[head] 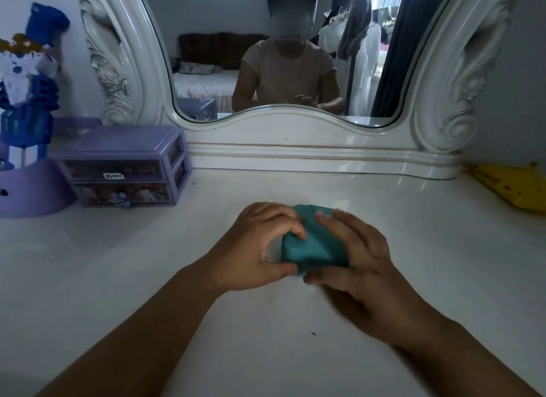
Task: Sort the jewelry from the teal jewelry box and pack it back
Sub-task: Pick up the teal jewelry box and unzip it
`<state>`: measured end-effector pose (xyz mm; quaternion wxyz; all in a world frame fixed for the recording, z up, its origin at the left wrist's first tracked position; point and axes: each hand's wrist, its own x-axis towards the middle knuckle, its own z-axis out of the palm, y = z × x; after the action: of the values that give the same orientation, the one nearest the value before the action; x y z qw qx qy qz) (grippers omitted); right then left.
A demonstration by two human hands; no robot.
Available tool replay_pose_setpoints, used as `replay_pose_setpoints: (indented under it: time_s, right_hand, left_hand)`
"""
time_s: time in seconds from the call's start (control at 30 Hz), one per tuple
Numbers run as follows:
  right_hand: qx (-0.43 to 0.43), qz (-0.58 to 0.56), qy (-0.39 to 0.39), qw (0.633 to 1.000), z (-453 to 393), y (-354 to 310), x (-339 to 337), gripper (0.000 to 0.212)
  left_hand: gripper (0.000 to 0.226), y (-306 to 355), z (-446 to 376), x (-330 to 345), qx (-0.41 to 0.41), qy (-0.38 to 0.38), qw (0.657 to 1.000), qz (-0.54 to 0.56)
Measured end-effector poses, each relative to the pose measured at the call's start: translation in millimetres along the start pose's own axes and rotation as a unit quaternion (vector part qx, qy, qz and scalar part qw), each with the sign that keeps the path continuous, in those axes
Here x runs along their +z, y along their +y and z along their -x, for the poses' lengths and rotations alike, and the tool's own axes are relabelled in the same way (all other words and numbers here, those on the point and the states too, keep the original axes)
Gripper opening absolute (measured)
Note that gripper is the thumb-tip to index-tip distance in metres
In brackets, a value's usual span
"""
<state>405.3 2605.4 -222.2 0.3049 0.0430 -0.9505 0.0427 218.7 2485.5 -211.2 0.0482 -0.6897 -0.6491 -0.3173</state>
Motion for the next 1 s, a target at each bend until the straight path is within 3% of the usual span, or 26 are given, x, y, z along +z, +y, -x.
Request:
replay_pose_setpoints:
  time_s: [0.1, 0.23, 0.47, 0.77, 1.0]
  right_hand:
    - [-0.04, 0.087, -0.039, 0.995, -2, 0, 0, 0.022]
    - [-0.053, 0.151, -0.035, 0.987, -1, -1, -3, 0.019]
    - [-0.091, 0.183, -0.067, 0.977, -2, 5, -9, 0.028]
    - [-0.219, 0.259, -0.066, 0.938, -16, 13, -18, 0.016]
    - [-0.227, 0.219, -0.08, 0.946, -8, 28, -34, 0.017]
  left_hand:
    - [0.041, -2, 2, 2, 0.002, 0.004, 1.0, 0.005]
    - [0.039, -1, 3, 5, 0.003, 0.002, 1.0, 0.007]
    - [0.034, 1, 2, 4, -0.016, -0.017, 0.999, 0.028]
    - [0.034, 1, 2, 3, -0.021, -0.018, 0.998, 0.052]
    - [0.034, -1, 3, 6, -0.023, -0.015, 0.998, 0.062]
